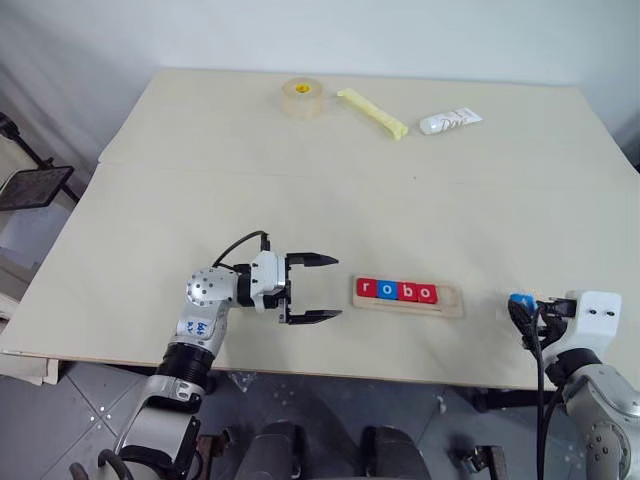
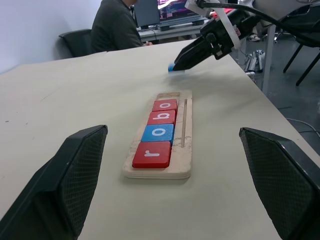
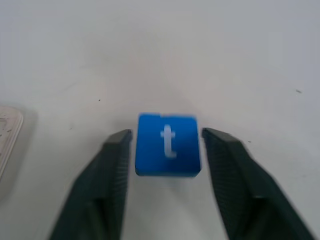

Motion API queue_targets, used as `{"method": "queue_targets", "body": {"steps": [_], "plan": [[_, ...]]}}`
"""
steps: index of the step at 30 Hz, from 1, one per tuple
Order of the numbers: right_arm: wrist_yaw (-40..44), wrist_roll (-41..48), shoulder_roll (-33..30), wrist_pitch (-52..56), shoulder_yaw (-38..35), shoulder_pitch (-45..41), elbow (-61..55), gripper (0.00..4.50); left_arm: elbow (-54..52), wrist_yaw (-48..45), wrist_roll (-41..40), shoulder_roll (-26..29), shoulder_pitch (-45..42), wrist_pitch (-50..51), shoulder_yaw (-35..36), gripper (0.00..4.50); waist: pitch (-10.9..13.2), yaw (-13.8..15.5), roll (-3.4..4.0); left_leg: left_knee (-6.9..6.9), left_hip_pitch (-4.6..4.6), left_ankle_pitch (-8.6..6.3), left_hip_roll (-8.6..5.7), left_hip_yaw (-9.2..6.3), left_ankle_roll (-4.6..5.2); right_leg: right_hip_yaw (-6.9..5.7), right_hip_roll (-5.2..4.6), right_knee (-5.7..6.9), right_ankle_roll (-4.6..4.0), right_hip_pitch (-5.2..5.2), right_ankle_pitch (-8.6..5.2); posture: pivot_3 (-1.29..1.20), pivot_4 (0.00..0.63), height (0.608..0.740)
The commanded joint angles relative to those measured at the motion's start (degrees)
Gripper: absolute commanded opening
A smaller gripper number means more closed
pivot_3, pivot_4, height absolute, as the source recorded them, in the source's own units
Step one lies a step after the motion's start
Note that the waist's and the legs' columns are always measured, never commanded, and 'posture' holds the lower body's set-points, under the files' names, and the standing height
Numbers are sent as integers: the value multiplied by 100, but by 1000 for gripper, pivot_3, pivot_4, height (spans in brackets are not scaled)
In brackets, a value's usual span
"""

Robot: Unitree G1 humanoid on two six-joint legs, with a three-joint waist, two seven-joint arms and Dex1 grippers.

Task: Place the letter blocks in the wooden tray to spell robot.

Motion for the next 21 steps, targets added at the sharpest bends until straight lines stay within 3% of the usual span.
{"method": "queue_targets", "body": {"steps": [1, 4, 9, 13, 16, 21], "plan": [[15, 49, -15, -154, -31, -8, -93, 3542, -83, -26, -30, 14, -84, -70, 13, 4500, 0, 1, 0, 0, 0, 0, 0, 0, 0, 0, 0, 0, 0, 0, 0, 0, 150, 740], [271, 123, -218, -174, -94, 93, -134, 4484, -92, -21, -27, 23, -84, -55, 17, 4500, 0, 10, 0, 0, 0, 0, 0, 0, 0, 0, 0, 0, 0, 1, 0, 0, 150, 740], [1068, 295, -916, -170, -208, 310, -150, 4484, -63, -29, -22, 23, -109, -48, 8, 4500, 0, 9, 0, 0, 0, -1, -1, 0, 1, 0, 0, -3, 0, 2, 0, 0, 150, 740], [2677, 150, -2303, -591, -200, 699, 305, 4484, 92, -95, -13, 25, -199, -104, 13, 4500, 0, 17, 1, 2, -1, -1, -2, 3, 4, 1, -1, -7, 0, 5, 0, 0, 150, 740], [3426, -71, -3137, -1057, -48, 535, 1041, 4484, 176, -113, -2, 10, -253, -141, 13, 4500, 1, 14, -2, 2, 3, -2, -1, 10, 8, 2, -1, -18, 0, 12, 0, 0, 150, 740], [4398, -386, -3892, -1811, 446, 23, 2049, 4484, 158, -127, -2, 7, -225, -169, 1, 4500, 2, 8, -4, 1, 3, -1, 5, 13, 7, -2, 0, -21, 0, 10, 0, 0, 150, 740]]}}
